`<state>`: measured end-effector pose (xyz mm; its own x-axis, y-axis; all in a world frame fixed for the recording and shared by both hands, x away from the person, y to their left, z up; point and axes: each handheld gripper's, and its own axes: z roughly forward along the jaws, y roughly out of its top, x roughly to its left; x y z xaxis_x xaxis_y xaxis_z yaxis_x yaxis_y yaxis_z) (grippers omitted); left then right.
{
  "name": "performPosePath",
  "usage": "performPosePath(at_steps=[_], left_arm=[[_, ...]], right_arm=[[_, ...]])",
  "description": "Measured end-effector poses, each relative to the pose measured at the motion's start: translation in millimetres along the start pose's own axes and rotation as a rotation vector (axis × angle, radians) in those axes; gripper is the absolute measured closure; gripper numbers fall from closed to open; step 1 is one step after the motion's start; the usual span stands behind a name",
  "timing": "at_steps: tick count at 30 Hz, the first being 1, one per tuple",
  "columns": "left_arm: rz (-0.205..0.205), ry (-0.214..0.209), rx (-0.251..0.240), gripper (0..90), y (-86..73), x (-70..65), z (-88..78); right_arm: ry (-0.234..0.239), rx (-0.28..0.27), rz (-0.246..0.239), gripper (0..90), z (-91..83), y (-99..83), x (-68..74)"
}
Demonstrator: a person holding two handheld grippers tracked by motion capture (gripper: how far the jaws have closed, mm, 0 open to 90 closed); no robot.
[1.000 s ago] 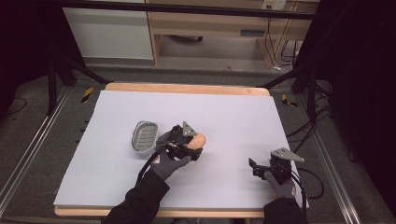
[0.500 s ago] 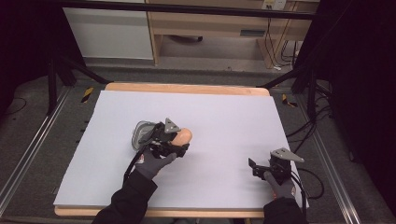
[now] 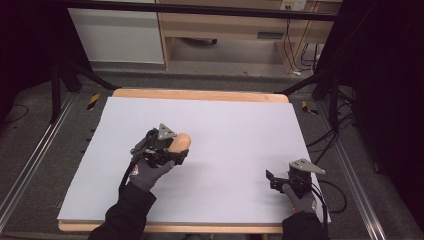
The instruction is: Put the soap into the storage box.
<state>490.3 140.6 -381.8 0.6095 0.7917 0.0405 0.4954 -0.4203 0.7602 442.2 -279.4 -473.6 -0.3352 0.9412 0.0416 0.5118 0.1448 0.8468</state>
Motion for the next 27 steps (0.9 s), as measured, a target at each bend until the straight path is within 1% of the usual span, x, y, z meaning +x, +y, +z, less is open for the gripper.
performPosePath(at_steps=[2, 5, 9, 12, 17, 19, 21, 24, 25, 27], left_arm=[[-0.015, 0.005, -0.008, 32.2, -0.9, 3.7, -2.2], [-0.019, 0.017, -0.005, 32.2, -2.0, 9.6, -5.6], [-0.040, 0.036, -0.011, 32.2, -4.7, 18.2, -8.8], [-0.060, 0.044, -0.013, 32.2, -7.0, 23.1, -8.9], [-0.083, 0.065, -0.009, 32.2, -9.2, 34.2, -10.1], [-0.089, 0.075, -0.009, 32.2, -9.4, 37.2, -10.2], [-0.096, 0.083, -0.006, 32.3, -9.6, 40.1, -9.9], [-0.105, 0.086, -0.007, 32.2, -10.2, 42.4, -8.0], [-0.108, 0.089, -0.007, 32.2, -10.3, 43.4, -6.7], [-0.111, 0.096, -0.002, 32.2, -10.1, 44.9, -5.0]], right_arm=[[0.004, 0.003, 0.002, 4.3, -0.1, 0.1, 0.5], [0.004, 0.003, 0.002, 4.3, -0.1, 0.1, 0.7], [0.002, 0.001, 0.003, 4.2, -0.4, 0.2, 0.4], [-0.001, -0.002, -0.005, 4.3, -0.1, 0.0, 0.1], [-0.001, -0.002, -0.003, 4.3, -0.3, 0.1, 0.2], [0.000, -0.001, -0.004, 4.3, -0.1, 0.0, 0.1], [0.004, 0.003, 0.005, 4.3, -0.4, 0.2, 0.9], [0.004, 0.002, 0.005, 4.2, -0.5, 0.3, 1.0], [-0.001, -0.001, -0.005, 4.2, -0.1, 0.1, 0.4], [0.000, -0.001, -0.005, 4.2, -0.1, 0.0, 0.6]])
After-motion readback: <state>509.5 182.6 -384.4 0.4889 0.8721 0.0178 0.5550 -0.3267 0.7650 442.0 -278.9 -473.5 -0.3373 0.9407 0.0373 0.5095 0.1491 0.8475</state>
